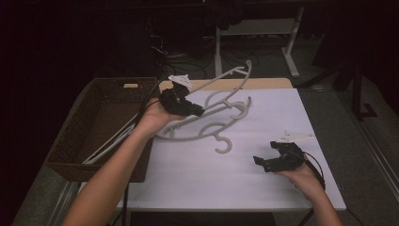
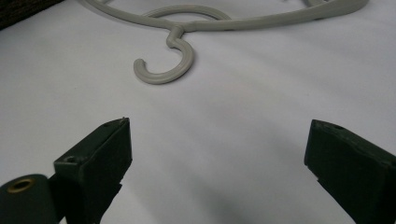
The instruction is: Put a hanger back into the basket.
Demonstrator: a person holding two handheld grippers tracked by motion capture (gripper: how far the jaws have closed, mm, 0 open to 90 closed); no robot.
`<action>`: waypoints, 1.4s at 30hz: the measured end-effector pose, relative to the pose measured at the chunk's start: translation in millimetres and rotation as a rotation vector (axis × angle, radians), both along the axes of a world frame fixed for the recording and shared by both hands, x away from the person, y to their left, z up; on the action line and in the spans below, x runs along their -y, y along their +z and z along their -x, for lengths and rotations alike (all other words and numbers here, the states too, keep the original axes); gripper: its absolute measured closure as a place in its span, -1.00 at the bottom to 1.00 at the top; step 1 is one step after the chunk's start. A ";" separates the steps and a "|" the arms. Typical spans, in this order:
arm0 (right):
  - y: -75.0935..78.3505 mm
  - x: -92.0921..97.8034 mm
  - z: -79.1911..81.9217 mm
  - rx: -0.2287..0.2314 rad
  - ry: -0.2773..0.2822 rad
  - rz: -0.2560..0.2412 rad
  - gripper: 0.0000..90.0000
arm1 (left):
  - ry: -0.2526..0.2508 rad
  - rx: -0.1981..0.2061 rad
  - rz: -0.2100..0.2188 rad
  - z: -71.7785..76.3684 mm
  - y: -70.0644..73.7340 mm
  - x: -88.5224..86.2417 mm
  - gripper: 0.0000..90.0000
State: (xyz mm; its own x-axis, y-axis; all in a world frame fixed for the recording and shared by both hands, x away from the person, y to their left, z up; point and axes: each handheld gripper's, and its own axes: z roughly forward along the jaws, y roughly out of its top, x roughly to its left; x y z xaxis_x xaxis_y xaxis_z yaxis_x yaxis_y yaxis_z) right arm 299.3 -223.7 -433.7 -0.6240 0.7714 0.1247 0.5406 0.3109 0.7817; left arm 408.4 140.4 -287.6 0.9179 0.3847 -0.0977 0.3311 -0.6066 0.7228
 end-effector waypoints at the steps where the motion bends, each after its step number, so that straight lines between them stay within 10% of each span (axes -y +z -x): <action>1: -0.1 -0.5 0.0 -0.001 0.001 -0.001 -0.84 | 0.010 -0.001 0.002 2.2 4.3 -7.4 0.84; 16: -1.4 -5.0 -2.8 -0.009 0.005 0.007 -0.84 | 0.114 0.014 0.033 29.7 24.7 -121.2 0.83; 42: -4.4 -8.8 -5.5 -0.025 0.000 0.032 -0.84 | 0.316 -0.041 0.057 77.2 -17.7 -268.9 0.83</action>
State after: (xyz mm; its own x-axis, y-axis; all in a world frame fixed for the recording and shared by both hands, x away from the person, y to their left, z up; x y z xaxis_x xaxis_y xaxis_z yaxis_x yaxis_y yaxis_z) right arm 304.8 -214.9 -438.1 -0.6207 0.7755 0.1152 0.5596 0.3354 0.7578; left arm 331.2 409.3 -305.3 0.7486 0.6429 -0.1618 0.5263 -0.4280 0.7347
